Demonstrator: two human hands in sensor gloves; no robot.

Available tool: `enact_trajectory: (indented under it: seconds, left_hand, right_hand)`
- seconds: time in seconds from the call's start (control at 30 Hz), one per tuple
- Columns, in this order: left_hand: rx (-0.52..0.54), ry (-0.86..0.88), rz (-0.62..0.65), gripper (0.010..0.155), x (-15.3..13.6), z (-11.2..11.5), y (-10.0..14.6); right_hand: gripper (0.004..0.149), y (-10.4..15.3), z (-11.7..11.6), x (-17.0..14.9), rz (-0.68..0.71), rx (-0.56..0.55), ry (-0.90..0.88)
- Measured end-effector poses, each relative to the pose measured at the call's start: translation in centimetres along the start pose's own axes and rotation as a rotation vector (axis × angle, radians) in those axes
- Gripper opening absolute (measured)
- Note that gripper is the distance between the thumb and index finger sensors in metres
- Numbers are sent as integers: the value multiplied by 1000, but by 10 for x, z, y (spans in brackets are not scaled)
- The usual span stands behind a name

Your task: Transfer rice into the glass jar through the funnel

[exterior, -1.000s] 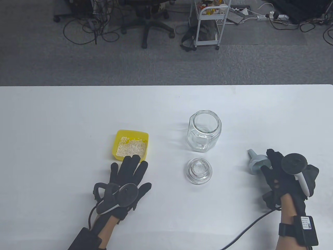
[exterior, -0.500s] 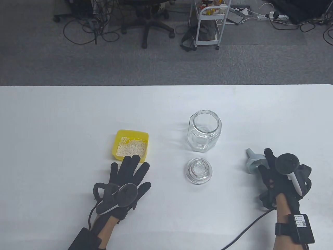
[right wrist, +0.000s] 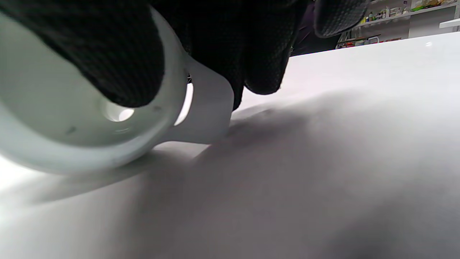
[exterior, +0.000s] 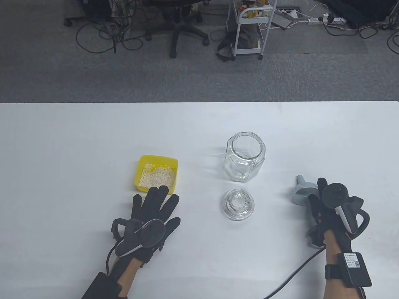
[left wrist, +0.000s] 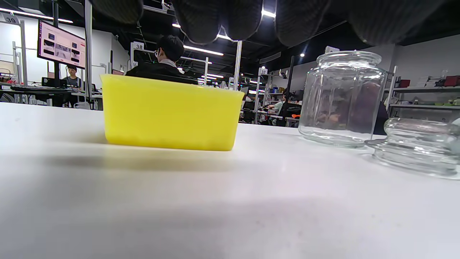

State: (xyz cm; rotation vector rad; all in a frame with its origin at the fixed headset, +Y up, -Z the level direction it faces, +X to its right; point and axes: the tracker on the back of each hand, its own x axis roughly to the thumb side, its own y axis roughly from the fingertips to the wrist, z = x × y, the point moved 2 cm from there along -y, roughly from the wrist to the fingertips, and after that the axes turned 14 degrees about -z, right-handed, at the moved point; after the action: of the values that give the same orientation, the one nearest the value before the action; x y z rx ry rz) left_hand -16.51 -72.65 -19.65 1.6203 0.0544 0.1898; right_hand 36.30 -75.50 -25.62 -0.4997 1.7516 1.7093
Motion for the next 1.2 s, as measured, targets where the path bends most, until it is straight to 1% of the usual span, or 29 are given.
enact_trajectory:
  seconds: [0.13,0.27,0.7,0.8,0.9,0.93,1.2]
  left_hand:
    - [1,-2,-2,68,0,0,0]
    - [4,-20,-8,63,0,0,0]
    - [3,-17,-8,61,0,1,0]
    - [1,-15,-8,61,0,1,0]
    - [1,-13,-12,61,-1,1,0]
    - [1,-16,-14,61,-1,1,0]
    - [0,-15,-18,61,-2,1,-1]
  right_hand:
    - [68,0,-1,1,-8,-13,10]
    - [67,1,-1,2,-4,-11,18]
    - [58,1,2,2,10,-47,-5]
    - [56,4,8,3,30,-82,-52]
    - [53,7,16,5,53,-93,-137]
    - [53,10,20,5,55,-115,-178]
    - [51,22,50,13,96,-120,-268]
